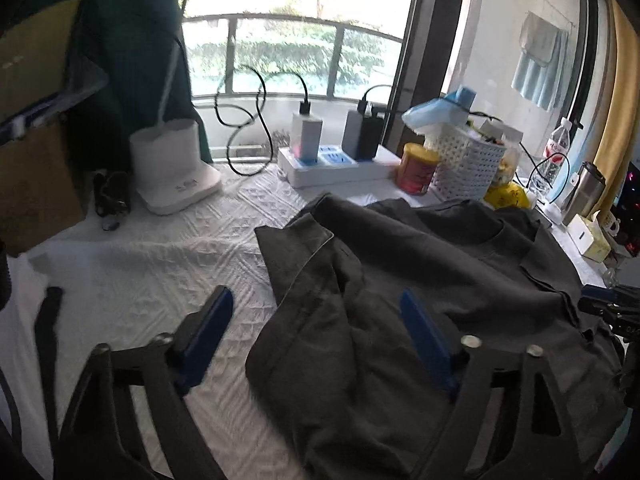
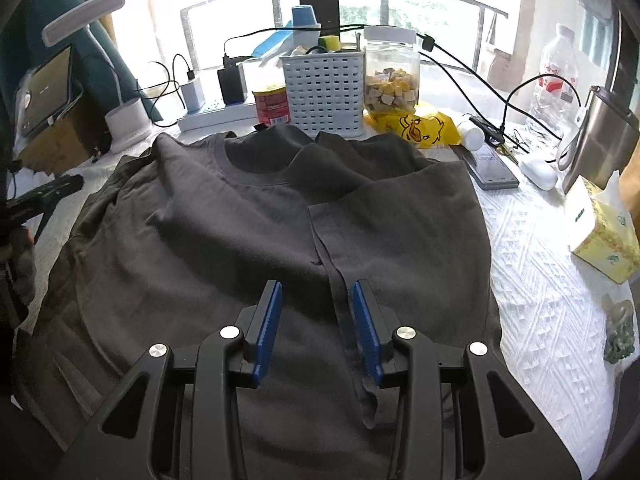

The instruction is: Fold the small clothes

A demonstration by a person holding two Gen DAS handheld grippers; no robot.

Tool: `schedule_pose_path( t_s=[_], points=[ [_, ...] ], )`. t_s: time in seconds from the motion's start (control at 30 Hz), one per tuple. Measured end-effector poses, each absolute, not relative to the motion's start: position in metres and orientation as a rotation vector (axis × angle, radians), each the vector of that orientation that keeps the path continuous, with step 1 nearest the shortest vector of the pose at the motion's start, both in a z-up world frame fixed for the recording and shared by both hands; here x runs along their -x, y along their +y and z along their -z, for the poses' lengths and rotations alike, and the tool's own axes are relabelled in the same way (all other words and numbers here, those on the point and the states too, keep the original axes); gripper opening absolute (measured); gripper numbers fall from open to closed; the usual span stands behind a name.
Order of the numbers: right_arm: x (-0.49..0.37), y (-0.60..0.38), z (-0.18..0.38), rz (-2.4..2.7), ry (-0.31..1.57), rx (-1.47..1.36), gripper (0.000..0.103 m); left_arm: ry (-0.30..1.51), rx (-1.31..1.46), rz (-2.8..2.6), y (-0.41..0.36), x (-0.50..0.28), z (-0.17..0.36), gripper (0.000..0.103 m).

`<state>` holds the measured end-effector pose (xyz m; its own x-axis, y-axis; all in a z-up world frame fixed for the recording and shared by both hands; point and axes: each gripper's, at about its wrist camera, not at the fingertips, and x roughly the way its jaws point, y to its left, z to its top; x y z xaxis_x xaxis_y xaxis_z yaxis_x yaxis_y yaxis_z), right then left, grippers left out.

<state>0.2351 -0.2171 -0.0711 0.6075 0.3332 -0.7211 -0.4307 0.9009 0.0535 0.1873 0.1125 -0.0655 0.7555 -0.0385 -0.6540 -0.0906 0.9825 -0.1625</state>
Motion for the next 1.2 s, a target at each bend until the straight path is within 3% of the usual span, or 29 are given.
schedule_pose_path(
  t_s=[0.03,0.1,0.23,0.27,0.33,0.4,0.47,0.5,0.87,1.2],
  points=[
    [-0.236,-0.217,0.072,-0.441,0.807,0.129,0.039,0.727,0.192,-0.018,0.114,-0.193,0.069,0.076],
    [-0.239,-0.217,0.074,-0.437,0.813,0.127,0.039,0.761,0.192,0.005,0.116,-0.205,0.077,0.057],
    [-0.246,-0.216,0.077,-0.442,0.829,0.134,0.039,0.812,0.218,0.035,0.122,-0.219,0.091,0.046],
    [-0.248,-0.216,0.078,-0.441,0.832,0.138,0.039,0.82,0.223,0.039,0.123,-0.221,0.094,0.038],
    [-0.25,-0.216,0.078,-0.444,0.831,0.135,0.039,0.826,0.221,0.034,0.123,-0.222,0.097,0.032],
    [-0.252,-0.216,0.078,-0.446,0.829,0.134,0.039,0.825,0.221,0.022,0.125,-0.221,0.098,0.015],
    [-0.254,-0.216,0.079,-0.449,0.827,0.128,0.039,0.814,0.216,0.01,0.125,-0.219,0.096,0.013],
    [-0.254,-0.217,0.079,-0.451,0.826,0.126,0.039,0.807,0.213,0.002,0.126,-0.218,0.095,0.005],
    [-0.246,-0.232,0.077,-0.46,0.801,0.086,0.039,0.659,0.076,-0.037,0.095,-0.201,0.057,0.004],
    [-0.233,-0.272,0.076,-0.427,0.775,0.023,0.039,0.668,-0.028,0.078,0.038,-0.206,0.058,0.004]
  ],
)
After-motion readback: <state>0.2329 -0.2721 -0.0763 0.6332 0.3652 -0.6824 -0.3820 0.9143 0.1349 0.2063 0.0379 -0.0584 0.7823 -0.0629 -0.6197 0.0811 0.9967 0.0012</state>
